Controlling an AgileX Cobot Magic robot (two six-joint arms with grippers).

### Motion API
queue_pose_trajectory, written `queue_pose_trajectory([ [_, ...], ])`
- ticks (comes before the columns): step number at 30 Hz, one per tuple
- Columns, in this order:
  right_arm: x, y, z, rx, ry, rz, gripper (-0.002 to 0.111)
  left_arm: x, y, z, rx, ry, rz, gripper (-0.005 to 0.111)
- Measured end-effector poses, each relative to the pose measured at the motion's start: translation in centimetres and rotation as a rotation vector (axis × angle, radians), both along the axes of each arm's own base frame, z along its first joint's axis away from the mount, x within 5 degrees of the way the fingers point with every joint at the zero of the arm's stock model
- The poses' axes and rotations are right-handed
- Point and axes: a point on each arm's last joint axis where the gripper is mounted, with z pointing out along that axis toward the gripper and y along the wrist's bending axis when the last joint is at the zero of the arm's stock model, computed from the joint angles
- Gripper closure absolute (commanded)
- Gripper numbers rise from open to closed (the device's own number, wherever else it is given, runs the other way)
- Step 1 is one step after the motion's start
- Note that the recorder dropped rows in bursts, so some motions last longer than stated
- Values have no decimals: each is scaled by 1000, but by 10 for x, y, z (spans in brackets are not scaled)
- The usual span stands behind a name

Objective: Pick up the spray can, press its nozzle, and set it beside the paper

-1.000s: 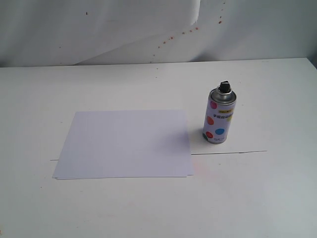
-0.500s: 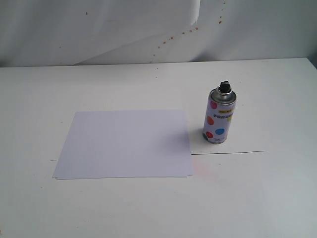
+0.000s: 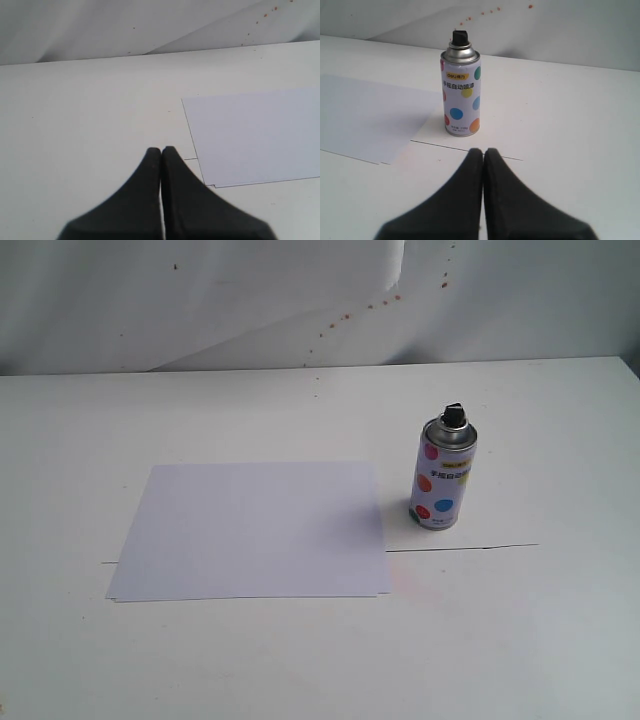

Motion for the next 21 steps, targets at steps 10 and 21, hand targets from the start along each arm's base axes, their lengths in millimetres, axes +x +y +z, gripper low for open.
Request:
queue_pose_trajectory([
  [10,0,0,0,2,0,-1,108,0,0,2,-5,-18,0,107],
  [21,0,0,0,2,0,-1,108,0,0,2,-5,-18,0,107],
])
